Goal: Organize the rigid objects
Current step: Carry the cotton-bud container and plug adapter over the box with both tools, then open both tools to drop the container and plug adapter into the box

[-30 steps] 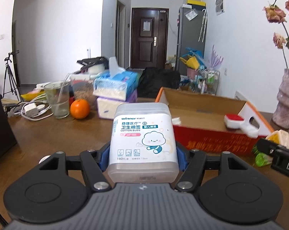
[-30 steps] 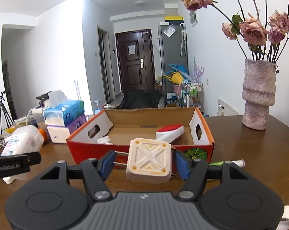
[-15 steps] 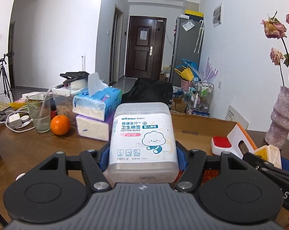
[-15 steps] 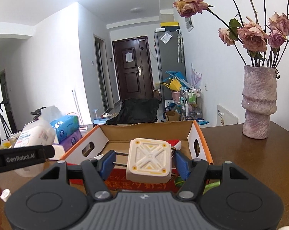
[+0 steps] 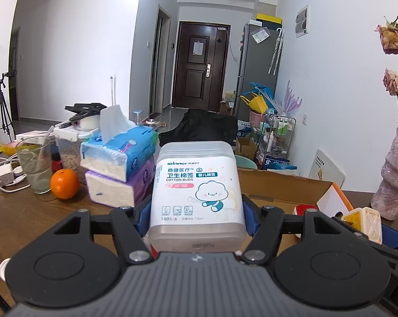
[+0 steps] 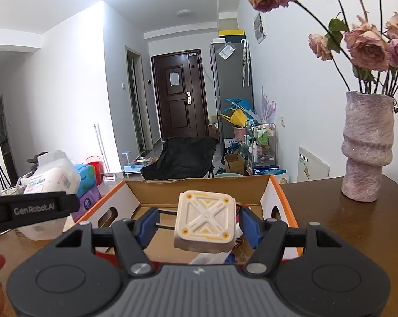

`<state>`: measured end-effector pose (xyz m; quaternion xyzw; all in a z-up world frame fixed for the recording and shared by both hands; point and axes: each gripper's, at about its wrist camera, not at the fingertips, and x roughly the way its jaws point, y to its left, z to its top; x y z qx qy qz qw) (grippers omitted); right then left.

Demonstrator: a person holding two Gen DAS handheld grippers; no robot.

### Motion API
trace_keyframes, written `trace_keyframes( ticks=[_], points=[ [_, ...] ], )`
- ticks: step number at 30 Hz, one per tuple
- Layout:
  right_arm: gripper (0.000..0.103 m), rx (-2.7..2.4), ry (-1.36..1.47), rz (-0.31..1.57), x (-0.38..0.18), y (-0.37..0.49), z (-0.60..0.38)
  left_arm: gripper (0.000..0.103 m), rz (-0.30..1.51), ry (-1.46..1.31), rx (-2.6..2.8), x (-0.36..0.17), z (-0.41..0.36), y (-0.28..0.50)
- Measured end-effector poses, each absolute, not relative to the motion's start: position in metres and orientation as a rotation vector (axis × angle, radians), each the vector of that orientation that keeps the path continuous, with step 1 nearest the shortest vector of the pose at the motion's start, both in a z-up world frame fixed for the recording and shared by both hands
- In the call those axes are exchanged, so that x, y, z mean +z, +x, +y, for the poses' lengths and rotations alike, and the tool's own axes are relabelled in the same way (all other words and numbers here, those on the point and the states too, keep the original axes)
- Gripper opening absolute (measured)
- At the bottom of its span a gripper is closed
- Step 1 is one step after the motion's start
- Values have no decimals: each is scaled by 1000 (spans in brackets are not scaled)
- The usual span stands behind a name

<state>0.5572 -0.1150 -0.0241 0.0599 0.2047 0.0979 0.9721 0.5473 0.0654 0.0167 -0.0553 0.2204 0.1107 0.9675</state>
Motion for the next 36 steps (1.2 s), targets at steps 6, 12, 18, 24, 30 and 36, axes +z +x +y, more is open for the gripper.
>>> trace_keyframes(
  ticks=[6,12,18,24,30,36],
  points=[
    [65,193,114,420,-27,578,-110,65,444,-97,218,13,63,571],
    [65,186,105,430,-32,596,-104,65,450,-91,218,9,64,591],
    [65,181,90,443,-39,605,-100,65,452,-82,206,5,63,609],
    [65,165,80,454,-44,615,-103,65,458,-50,186,-2,57,624],
    [65,139,74,475,-50,624,-106,65,479,-19,176,-15,52,638],
    [65,133,80,487,-56,628,-109,66,511,-16,187,-24,56,645]
  ],
)
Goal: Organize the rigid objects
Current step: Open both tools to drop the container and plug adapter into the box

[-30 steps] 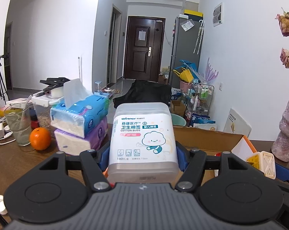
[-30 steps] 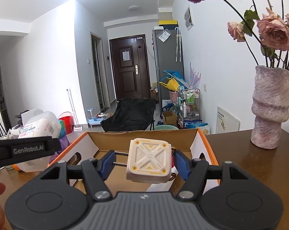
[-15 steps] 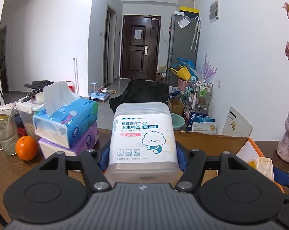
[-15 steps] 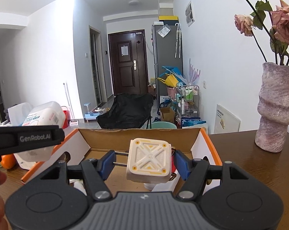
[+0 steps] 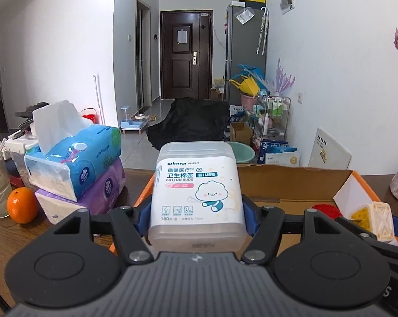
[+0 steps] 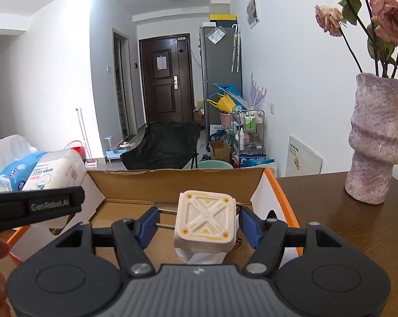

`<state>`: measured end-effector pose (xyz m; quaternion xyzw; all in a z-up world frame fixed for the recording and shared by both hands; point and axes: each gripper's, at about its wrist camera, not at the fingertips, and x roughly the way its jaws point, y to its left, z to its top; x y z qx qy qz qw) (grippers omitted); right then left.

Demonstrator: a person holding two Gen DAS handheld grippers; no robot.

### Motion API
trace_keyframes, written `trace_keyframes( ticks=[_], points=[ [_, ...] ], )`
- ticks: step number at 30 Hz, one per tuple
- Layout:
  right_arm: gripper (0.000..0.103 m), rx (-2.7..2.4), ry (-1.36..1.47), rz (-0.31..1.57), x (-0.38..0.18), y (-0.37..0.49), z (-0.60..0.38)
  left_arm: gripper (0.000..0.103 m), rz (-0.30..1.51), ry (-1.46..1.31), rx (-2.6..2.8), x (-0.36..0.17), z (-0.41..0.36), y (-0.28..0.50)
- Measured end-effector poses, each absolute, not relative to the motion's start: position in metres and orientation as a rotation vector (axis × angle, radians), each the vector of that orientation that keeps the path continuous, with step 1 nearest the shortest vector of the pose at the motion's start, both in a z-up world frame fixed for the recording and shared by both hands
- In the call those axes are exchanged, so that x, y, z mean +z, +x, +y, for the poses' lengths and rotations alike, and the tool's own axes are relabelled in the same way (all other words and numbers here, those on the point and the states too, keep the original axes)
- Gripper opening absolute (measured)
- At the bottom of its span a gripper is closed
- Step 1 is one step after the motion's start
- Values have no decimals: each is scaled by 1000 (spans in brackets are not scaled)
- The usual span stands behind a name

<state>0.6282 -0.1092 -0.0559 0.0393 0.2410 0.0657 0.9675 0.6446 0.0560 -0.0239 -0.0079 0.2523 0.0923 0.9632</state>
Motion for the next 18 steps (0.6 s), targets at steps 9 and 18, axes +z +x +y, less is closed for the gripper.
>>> trace_keyframes(
  ticks=[9,18],
  points=[
    [92,105,76,480,-49,625,-111,103,472,-16,228,-15,71,633],
    [103,101,63,487,-49,626,-110,103,486,-54,274,-10,94,629]
  ],
)
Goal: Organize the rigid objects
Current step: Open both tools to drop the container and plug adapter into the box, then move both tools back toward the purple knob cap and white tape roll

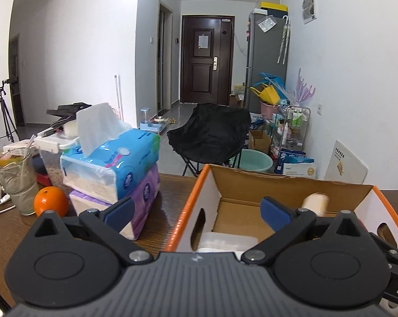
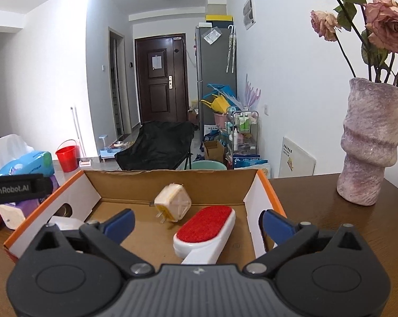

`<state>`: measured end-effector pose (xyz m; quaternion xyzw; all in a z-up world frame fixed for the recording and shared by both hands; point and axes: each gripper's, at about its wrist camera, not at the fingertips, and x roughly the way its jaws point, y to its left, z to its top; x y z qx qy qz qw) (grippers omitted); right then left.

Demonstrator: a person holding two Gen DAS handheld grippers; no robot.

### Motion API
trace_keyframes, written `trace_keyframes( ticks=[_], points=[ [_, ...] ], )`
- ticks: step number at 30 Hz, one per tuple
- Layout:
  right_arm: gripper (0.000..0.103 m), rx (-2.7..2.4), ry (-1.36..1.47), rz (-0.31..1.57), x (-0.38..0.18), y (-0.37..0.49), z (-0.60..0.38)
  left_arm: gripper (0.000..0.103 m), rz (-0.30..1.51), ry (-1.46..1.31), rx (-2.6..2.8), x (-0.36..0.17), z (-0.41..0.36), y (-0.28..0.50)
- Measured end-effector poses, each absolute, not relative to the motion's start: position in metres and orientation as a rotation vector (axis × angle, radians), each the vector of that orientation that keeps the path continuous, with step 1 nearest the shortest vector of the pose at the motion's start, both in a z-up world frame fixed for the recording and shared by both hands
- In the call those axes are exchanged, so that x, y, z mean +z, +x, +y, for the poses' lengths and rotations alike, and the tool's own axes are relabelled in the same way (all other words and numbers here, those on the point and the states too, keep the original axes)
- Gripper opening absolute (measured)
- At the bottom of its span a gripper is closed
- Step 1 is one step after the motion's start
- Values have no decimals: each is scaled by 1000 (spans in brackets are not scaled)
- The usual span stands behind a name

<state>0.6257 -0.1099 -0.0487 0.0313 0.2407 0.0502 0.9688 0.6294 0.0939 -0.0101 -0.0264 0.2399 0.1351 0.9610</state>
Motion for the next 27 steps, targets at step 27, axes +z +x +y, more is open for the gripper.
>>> trace_keyframes(
  ticks=[27],
  points=[
    [103,145,31,406,-33,565,-102,103,451,-43,307,5,109,559]
  ],
)
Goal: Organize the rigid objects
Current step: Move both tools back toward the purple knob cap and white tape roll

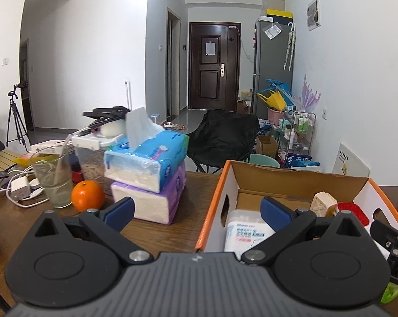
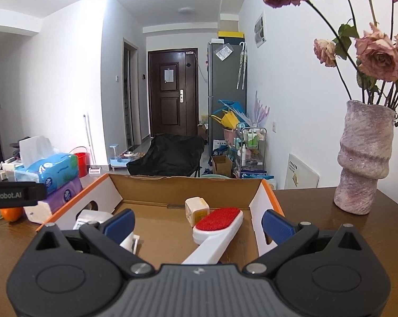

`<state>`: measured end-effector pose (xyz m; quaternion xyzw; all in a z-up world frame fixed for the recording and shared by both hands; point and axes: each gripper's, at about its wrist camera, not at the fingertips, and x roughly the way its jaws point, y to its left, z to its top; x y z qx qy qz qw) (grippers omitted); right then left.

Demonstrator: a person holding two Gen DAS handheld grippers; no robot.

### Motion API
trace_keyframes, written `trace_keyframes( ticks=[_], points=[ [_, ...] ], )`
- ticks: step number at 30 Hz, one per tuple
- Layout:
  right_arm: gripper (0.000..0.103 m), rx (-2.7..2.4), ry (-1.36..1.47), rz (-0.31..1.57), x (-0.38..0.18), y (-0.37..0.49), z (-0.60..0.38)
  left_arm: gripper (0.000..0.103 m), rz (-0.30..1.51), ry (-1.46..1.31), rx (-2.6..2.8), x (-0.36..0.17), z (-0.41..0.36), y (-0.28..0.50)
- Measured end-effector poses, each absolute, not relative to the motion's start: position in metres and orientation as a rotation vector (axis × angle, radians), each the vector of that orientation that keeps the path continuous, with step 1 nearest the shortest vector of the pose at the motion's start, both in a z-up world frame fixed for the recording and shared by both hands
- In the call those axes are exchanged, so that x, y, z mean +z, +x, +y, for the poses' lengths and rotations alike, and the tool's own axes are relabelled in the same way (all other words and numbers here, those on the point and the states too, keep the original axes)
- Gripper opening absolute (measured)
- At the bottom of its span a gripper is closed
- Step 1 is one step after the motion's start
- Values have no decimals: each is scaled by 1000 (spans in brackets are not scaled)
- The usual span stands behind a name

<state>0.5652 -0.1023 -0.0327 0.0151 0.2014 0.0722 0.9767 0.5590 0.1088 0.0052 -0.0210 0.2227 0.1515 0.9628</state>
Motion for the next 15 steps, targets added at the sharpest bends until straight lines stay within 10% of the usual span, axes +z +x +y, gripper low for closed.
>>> trace_keyframes(
  ticks=[15],
  points=[
    [103,129,11,417,-42,499,-104,103,471,-7,321,-7,112,486]
  ],
)
